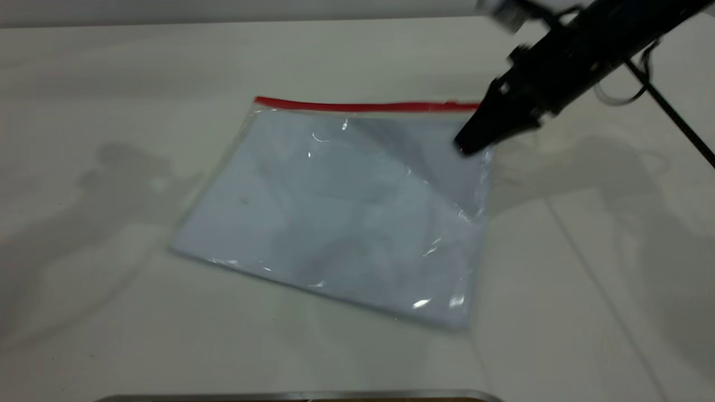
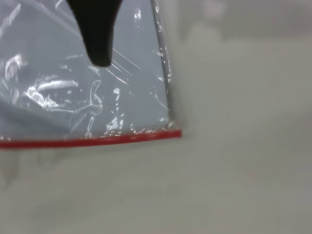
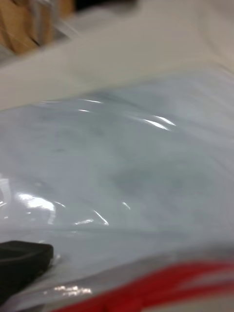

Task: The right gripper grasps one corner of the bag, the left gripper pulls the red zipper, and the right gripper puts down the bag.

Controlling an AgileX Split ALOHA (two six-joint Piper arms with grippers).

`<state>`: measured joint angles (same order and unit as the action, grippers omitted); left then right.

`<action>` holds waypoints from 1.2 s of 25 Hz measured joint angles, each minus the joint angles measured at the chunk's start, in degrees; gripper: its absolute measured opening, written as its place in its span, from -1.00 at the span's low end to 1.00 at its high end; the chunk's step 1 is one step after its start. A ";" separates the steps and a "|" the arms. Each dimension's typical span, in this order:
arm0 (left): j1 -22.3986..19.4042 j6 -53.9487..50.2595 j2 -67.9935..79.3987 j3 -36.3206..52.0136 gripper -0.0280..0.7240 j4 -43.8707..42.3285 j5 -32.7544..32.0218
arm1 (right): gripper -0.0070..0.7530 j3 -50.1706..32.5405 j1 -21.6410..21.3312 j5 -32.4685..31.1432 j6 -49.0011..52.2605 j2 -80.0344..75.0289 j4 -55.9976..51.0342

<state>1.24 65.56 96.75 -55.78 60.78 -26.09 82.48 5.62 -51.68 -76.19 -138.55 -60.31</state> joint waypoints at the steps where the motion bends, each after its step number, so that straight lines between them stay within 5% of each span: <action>1: 0.00 2.00 1.12 -0.05 0.53 2.14 -0.54 | -0.89 0.61 -0.47 1.28 0.34 0.71 -1.07; 6: 1.19 13.84 7.52 -2.32 0.53 10.32 -3.08 | -0.89 3.27 2.10 0.08 -3.50 1.77 -7.67; 11: 2.55 16.90 12.11 -8.70 0.53 13.26 -5.67 | -0.89 3.35 7.21 -6.76 -1.31 1.82 2.19; 17: 3.56 18.53 14.72 -12.84 0.53 13.81 -6.76 | -0.89 4.38 5.72 2.40 3.14 1.64 2.42; 23: 5.56 25.34 22.74 -17.00 0.53 13.88 -7.53 | -0.89 5.04 12.69 0.47 -2.26 1.74 -2.38; 30: 7.04 28.36 34.67 -27.02 0.53 13.60 -22.54 | -0.89 5.09 14.94 0.29 -4.32 1.74 -3.79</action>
<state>8.29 93.92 131.42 -82.79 74.38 -48.64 87.57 20.56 -51.40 -80.51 -136.80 -64.10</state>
